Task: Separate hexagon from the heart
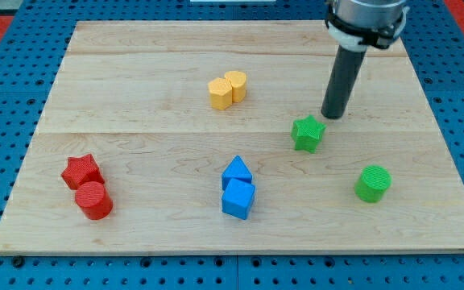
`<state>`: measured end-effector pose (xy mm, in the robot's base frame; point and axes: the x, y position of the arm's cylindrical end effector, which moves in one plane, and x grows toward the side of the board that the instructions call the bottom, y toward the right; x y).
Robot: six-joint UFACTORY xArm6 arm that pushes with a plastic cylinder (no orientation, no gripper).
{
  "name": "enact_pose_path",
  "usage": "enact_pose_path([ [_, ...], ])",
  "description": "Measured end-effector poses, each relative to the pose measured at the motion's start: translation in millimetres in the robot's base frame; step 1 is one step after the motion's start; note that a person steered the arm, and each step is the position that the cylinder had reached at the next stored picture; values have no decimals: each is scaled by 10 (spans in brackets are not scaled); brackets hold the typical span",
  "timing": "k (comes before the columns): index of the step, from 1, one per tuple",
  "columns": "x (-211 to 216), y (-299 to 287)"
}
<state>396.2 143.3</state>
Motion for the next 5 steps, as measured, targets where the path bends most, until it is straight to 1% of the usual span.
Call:
enact_pose_path([
  [1,-156,-292],
  [3,-183,-1390],
  [4,-275,-1678],
  [5,-440,-1695],
])
